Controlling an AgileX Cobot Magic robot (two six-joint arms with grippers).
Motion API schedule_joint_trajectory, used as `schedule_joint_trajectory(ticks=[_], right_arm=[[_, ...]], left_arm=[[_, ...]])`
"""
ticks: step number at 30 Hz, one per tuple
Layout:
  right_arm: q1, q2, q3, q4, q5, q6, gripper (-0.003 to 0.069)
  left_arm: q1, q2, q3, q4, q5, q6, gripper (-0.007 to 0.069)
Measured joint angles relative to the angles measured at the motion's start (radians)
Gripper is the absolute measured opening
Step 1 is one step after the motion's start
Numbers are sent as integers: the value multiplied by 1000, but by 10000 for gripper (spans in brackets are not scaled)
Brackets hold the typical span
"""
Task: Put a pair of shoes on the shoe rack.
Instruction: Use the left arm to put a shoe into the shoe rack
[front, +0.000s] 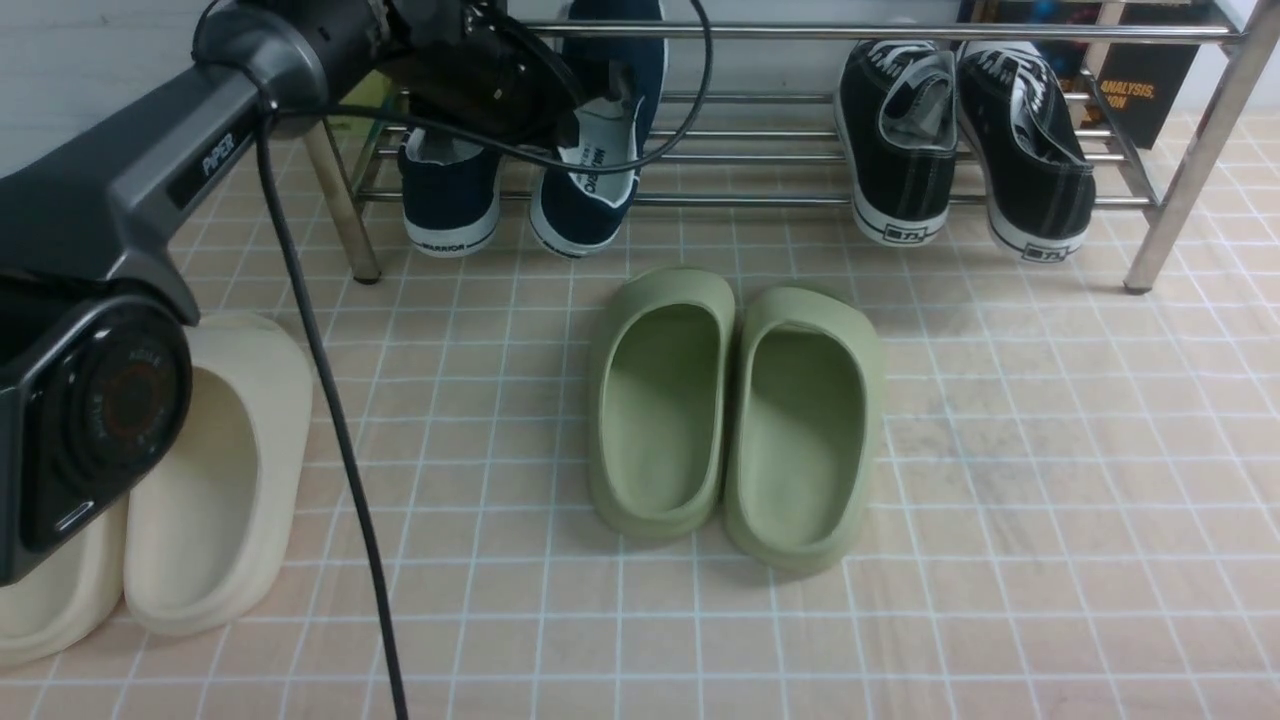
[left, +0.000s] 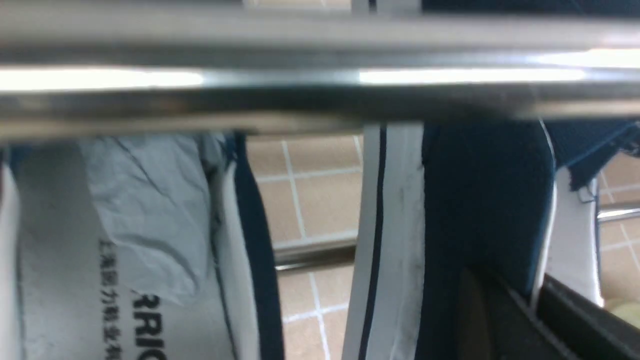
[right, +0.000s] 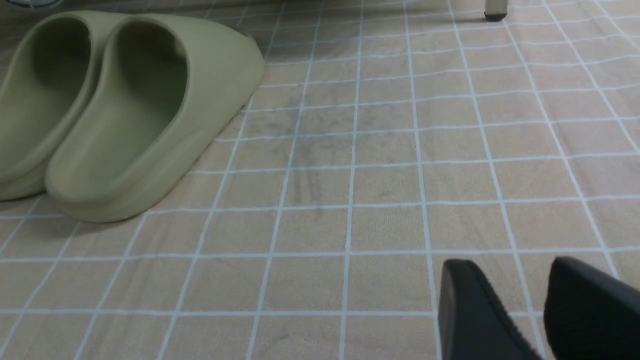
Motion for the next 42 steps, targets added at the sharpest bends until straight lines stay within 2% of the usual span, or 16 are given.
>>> schedule_joint_trajectory(ticks=[8, 13, 16, 21, 24, 26, 29, 36, 37, 38, 42], right_arm=[[0, 0, 0, 1, 0, 0, 238], [0, 0, 0, 0, 0, 0, 238], [0, 0, 0, -1, 0, 0, 238], [0, 0, 0, -1, 0, 0, 238], [0, 0, 0, -1, 0, 0, 238], [0, 0, 0, -1, 0, 0, 238], [0, 0, 0, -1, 0, 0, 238], [0, 0, 0, -1, 0, 0, 238], [0, 0, 0, -1, 0, 0, 238], [0, 0, 0, -1, 0, 0, 238], [0, 0, 0, -1, 0, 0, 238]], left_arm=[[0, 6, -1, 11, 2, 0, 46], [0, 17, -1, 13, -6, -2, 79], [1, 17, -2, 14, -28, -20, 134], [1, 17, -5, 23, -34, -42, 316], [1, 12, -5, 30, -13, -45, 363], [1, 0, -5, 32, 9, -45, 367], [1, -36, -5, 36, 29, -45, 340], [-1, -98, -12, 36, 42, -29, 88], [-2, -98, -12, 36, 42, -29, 80], [-6, -92, -12, 36, 47, -25, 36], [-29, -54, -12, 37, 81, 19, 2]])
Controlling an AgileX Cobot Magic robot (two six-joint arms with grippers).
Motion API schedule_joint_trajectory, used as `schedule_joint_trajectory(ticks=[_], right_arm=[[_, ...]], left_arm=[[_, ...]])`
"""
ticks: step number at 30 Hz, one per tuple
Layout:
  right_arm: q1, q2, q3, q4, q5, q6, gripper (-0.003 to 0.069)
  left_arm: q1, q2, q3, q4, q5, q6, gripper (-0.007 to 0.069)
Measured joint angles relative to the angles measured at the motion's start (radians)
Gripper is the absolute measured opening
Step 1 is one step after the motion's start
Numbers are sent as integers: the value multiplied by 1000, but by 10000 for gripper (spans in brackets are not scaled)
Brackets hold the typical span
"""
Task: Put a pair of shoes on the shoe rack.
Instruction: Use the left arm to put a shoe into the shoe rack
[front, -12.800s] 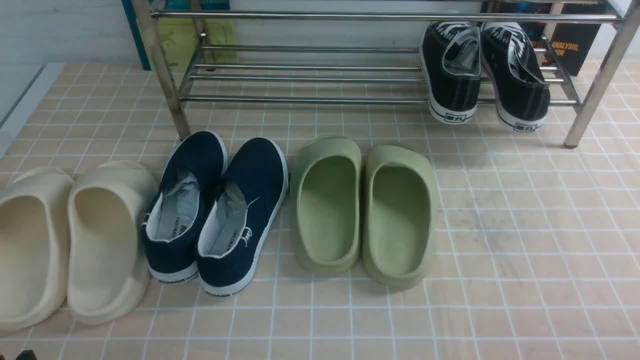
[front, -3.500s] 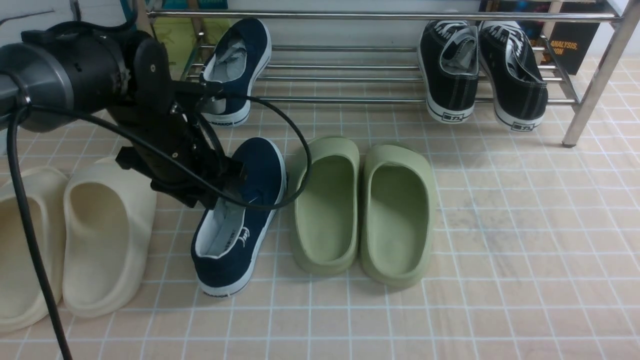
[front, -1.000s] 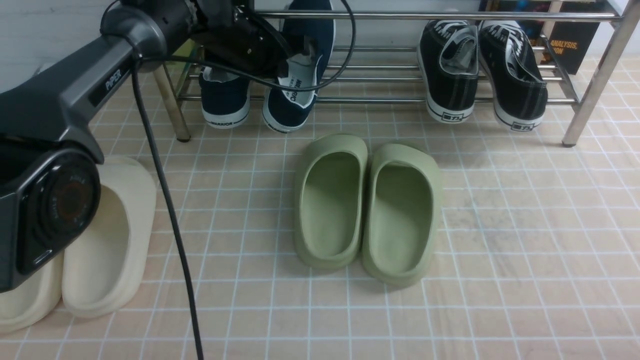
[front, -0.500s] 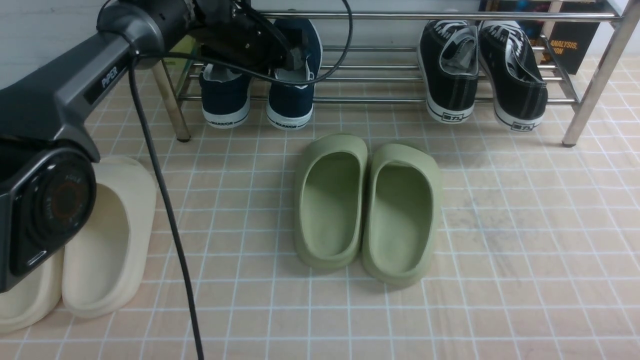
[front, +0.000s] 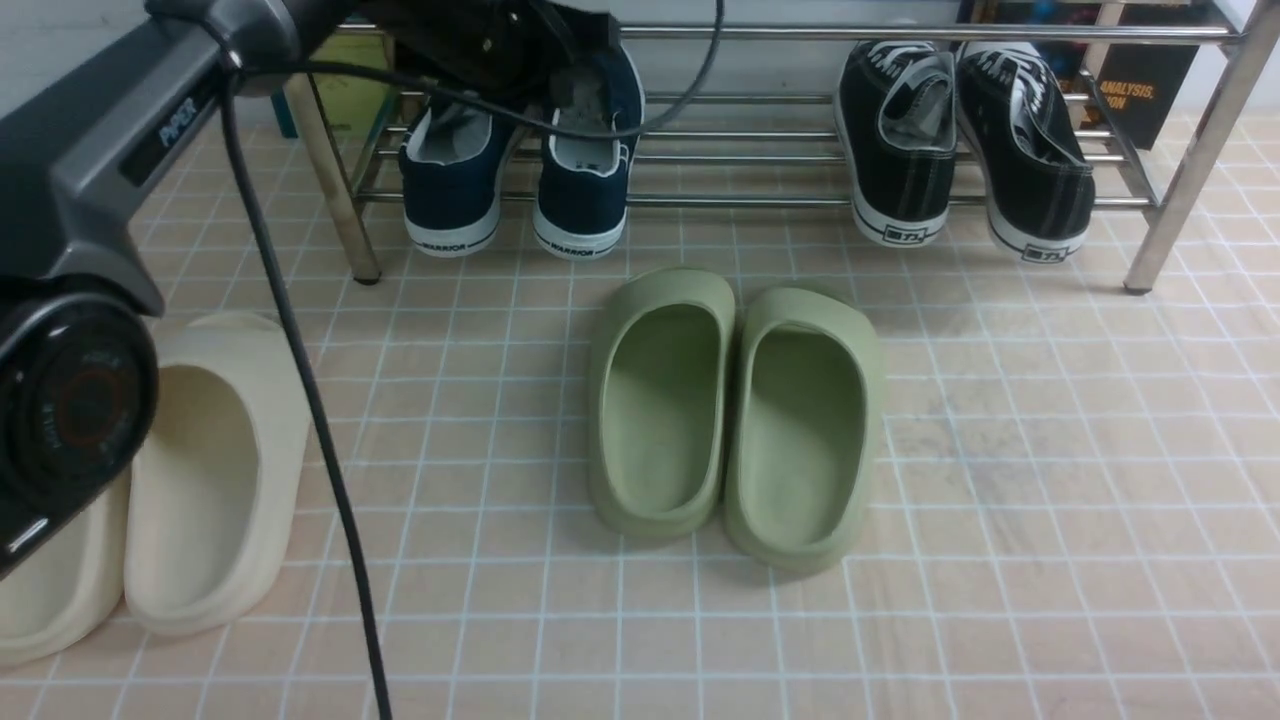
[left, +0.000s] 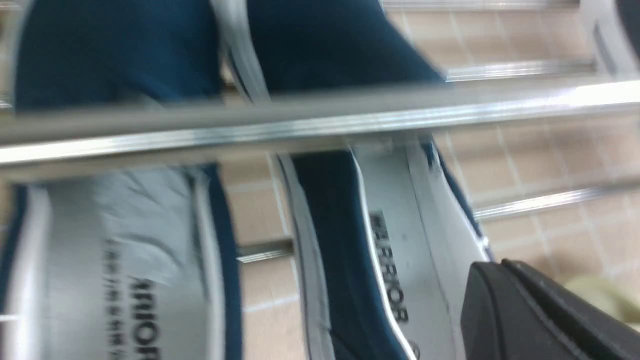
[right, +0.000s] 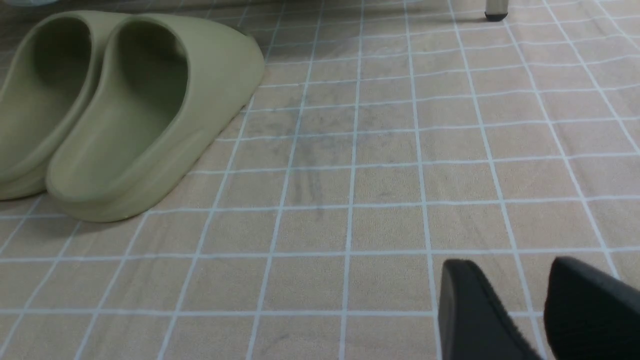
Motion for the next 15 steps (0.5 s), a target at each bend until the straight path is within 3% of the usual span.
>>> schedule_joint_trajectory(ticks=[7, 10, 15], right_arm=[[0, 0, 0, 0, 0, 0, 238], [0, 0, 0, 0, 0, 0, 238], [0, 0, 0, 0, 0, 0, 238]], left_arm=[[-31, 52, 2, 101, 39, 75, 2], [-29, 54, 2, 222, 34, 15, 2], [-24, 51, 2, 288, 35, -76, 4]])
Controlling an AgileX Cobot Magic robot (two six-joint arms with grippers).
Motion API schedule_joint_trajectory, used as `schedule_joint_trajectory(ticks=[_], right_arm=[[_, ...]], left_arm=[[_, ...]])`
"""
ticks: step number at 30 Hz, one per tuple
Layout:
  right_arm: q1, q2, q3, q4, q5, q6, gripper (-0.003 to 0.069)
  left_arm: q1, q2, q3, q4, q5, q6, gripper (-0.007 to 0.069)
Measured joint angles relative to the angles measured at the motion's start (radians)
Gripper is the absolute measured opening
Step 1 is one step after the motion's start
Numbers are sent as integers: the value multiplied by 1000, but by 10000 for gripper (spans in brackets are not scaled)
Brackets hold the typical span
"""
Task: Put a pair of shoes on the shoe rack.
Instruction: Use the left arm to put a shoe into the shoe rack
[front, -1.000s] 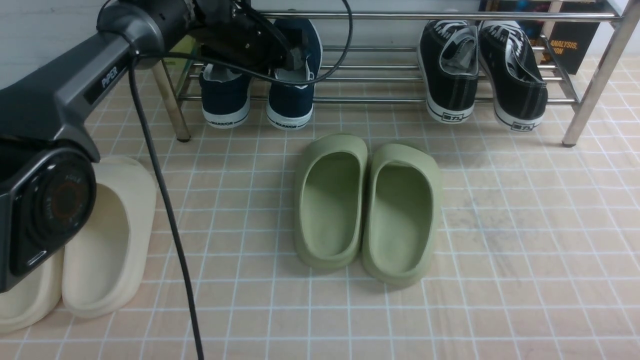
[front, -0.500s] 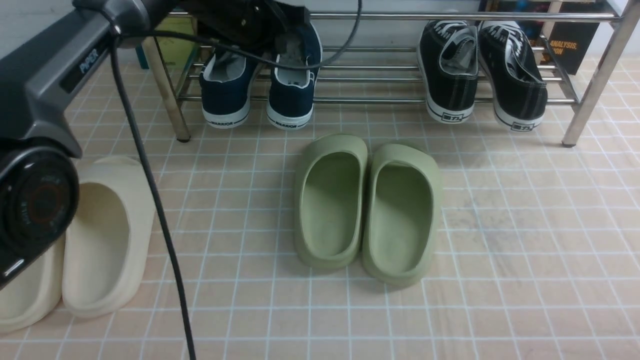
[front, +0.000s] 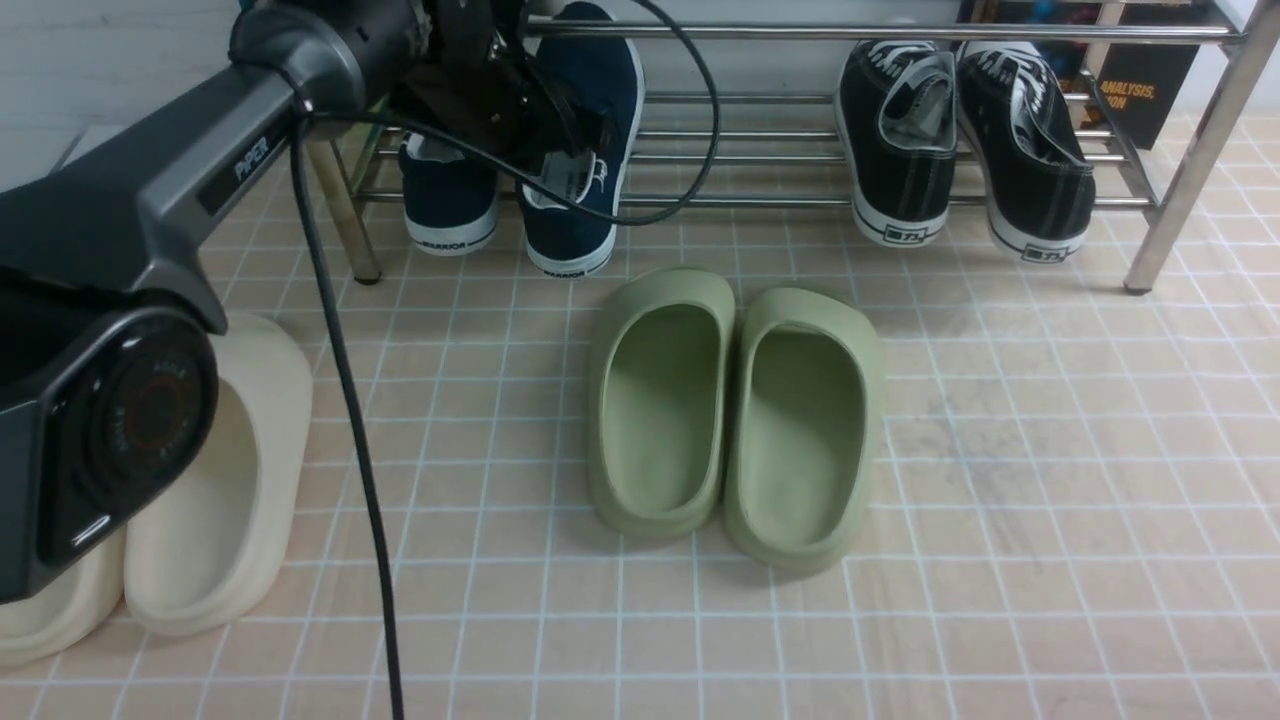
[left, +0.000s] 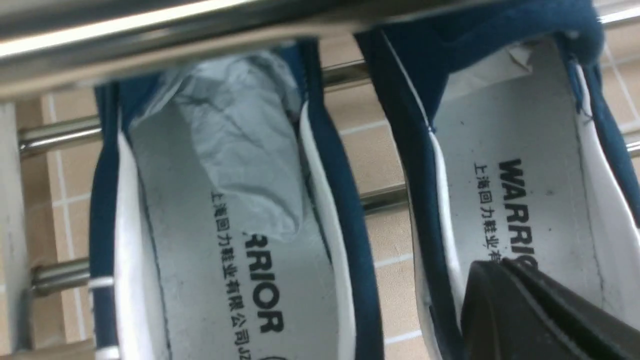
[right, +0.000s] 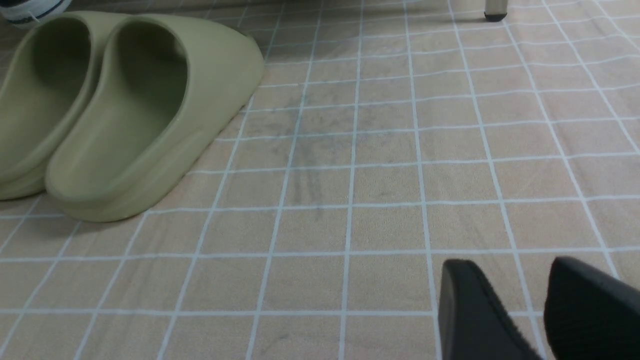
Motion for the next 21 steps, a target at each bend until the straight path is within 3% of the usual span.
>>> schedule_joint_trajectory(ticks=[11, 17, 21], right_arm=[[0, 0, 0, 0, 0, 0, 238], [0, 0, 0, 0, 0, 0, 238], [0, 0, 0, 0, 0, 0, 238]], left_arm=[[0, -117, 1, -1, 4, -16, 14], [0, -148, -2, -85, 211, 20, 20], [0, -96, -2, -158, 339, 116, 22]])
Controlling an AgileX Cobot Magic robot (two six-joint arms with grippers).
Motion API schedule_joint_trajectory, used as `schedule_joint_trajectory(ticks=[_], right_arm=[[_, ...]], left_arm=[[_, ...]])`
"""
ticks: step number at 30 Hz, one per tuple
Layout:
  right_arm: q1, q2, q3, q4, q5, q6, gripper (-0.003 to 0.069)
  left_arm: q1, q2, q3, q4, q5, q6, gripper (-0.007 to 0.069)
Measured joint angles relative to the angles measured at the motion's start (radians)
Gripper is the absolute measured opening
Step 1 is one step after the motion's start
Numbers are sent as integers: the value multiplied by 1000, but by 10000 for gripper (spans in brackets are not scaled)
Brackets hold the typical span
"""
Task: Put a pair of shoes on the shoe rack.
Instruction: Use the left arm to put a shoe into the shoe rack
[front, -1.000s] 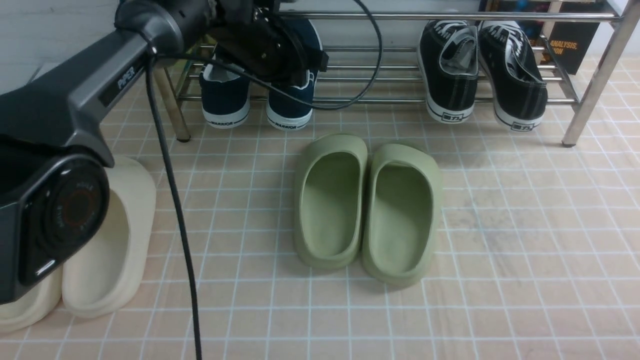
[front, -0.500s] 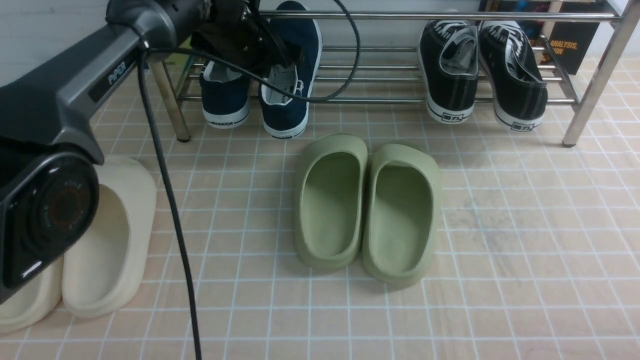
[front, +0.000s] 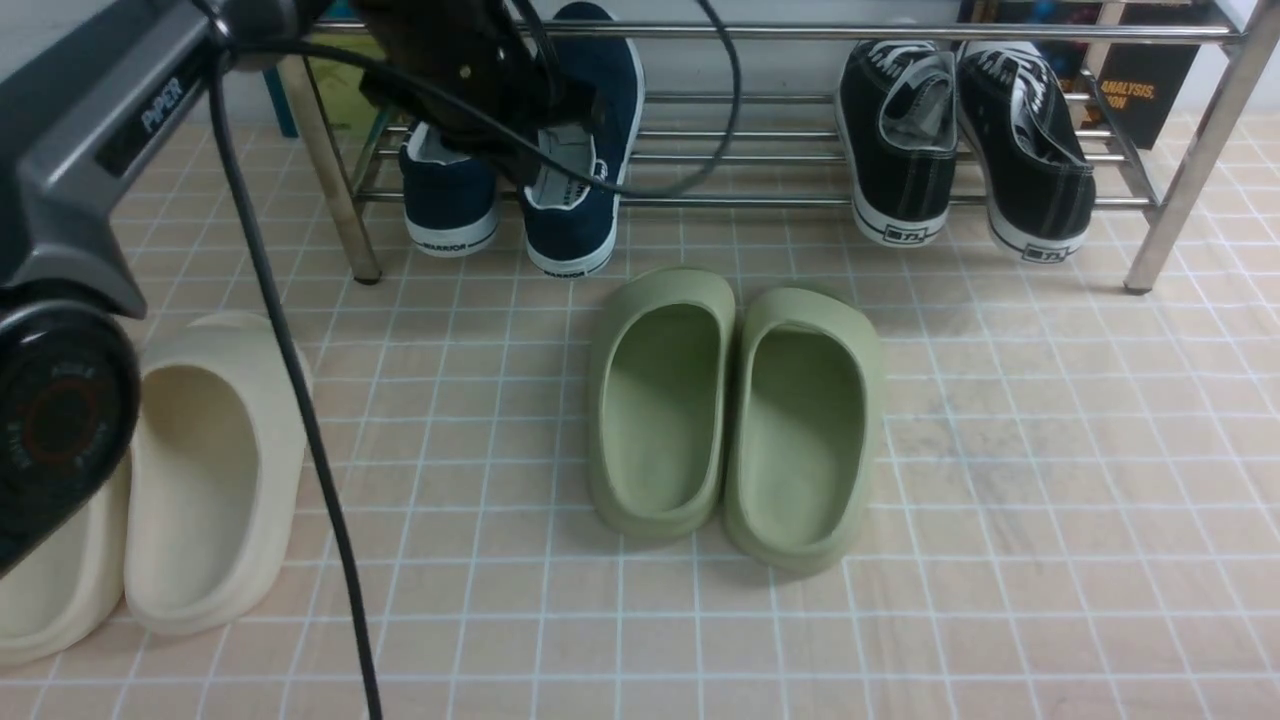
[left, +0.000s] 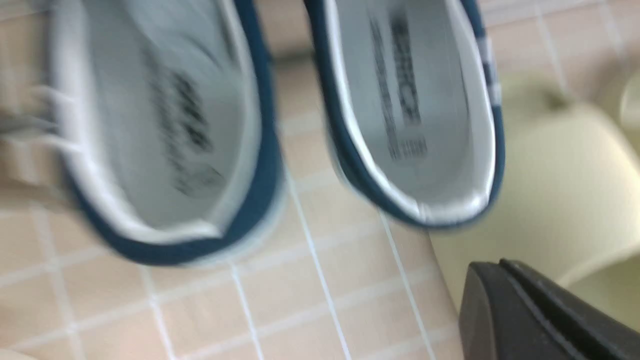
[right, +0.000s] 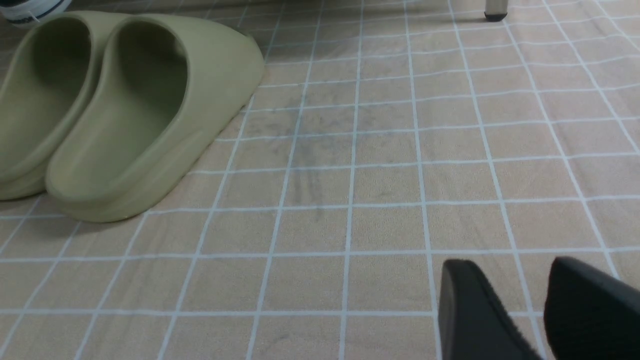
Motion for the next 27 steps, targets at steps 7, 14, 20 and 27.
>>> schedule_joint_trajectory(ticks=[7, 14, 20, 27], right_arm=[[0, 0, 0, 0, 0, 0, 238], [0, 0, 0, 0, 0, 0, 238], [0, 0, 0, 0, 0, 0, 238], [0, 0, 0, 0, 0, 0, 238]], left_arm=[[0, 102, 0, -26, 42, 88, 23], [0, 123, 1, 68, -106, -16, 30], [-5, 109, 3, 71, -180, -93, 40], [-8, 96, 4, 78, -262, -100, 43]])
